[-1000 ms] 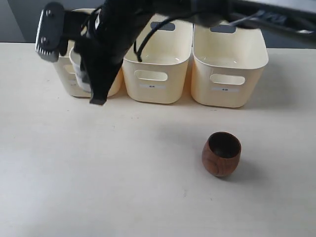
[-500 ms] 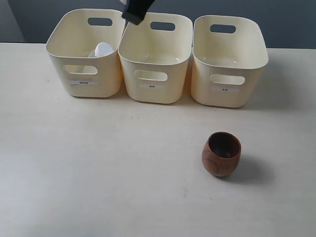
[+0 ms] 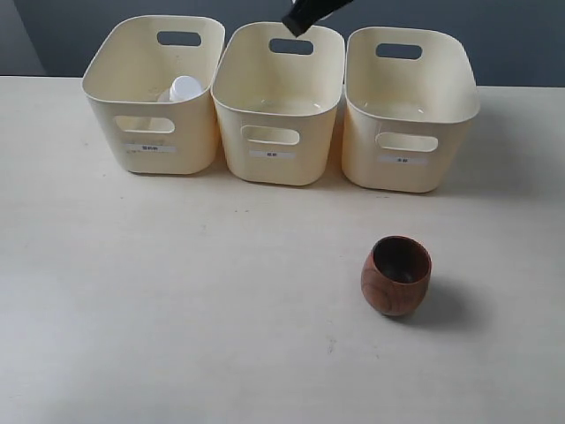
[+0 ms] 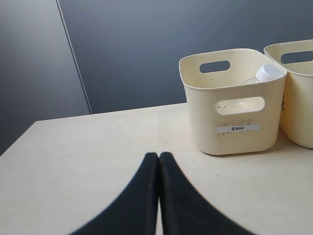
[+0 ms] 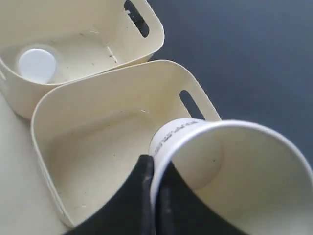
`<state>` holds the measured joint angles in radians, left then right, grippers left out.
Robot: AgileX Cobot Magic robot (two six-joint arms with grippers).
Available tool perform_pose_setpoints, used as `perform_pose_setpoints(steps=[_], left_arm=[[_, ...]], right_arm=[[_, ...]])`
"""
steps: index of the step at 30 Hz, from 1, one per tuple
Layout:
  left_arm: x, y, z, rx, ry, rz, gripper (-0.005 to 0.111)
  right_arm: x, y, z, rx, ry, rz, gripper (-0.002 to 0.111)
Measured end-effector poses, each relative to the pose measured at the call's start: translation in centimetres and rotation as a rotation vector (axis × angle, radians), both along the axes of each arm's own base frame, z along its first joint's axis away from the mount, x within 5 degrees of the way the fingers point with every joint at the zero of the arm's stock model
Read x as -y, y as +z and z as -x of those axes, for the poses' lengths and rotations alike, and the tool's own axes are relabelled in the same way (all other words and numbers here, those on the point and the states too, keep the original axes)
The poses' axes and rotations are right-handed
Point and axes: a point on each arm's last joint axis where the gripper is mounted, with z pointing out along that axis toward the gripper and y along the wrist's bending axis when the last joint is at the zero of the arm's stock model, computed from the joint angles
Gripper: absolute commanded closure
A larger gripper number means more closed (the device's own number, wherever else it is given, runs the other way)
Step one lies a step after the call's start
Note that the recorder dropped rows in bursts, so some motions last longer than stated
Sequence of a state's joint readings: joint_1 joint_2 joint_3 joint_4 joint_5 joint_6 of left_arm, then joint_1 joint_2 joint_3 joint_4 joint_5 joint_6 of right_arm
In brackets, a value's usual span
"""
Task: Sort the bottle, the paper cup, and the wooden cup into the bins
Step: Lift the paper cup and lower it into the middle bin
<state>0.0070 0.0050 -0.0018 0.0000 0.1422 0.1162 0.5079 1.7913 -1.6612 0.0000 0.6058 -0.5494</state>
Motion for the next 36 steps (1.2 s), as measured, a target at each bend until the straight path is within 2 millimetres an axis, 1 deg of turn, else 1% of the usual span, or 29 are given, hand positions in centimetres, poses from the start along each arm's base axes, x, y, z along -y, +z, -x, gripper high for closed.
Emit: perform_pose_setpoints(steps=[5,8,12,15,19,22,26,32,36], left_arm=[[0.0,0.0,0.0,0.000,0.000,0.000,0.107],[0.0,0.0,0.0,0.000,0.000,0.000,0.107],[0.0,0.0,0.0,0.000,0.000,0.000,0.107],[0.0,0.0,0.0,0.000,0.000,0.000,0.107],[0.0,0.0,0.0,0.000,0.000,0.000,0.107],[0.0,0.0,0.0,0.000,0.000,0.000,0.107],[0.0,0.0,0.0,0.000,0.000,0.000,0.107],[0.0,0.0,0.0,0.000,0.000,0.000,0.107],[0.0,0.0,0.0,0.000,0.000,0.000,0.107]], right_arm=[[-1.3,-4.0,-3.3,-0.057,-0.002,0.018,0.109],[-2.3,-5.6,-4.8,-0.085,0.012,0.018,0.109],[-3.4,-6.3,-6.6,-0.124,0.038,0.002,0.109],[-3.6,-6.7,-7.7,-0.166,0.052,0.002,0.109],[-3.3,-7.8,-8.9,-0.228,0.071,0.012,0.109],[-3.1,-9.0,-9.8,-0.269,0.081,-0.020,0.109],[-2.1,-9.8,-11.0,-0.291,0.076,-0.080,0.109],[0.1,-11.3,-12.6,-0.319,0.031,-0.104,0.109],[0.5,-12.3,-13.1,-0.341,0.038,-0.079,0.109]])
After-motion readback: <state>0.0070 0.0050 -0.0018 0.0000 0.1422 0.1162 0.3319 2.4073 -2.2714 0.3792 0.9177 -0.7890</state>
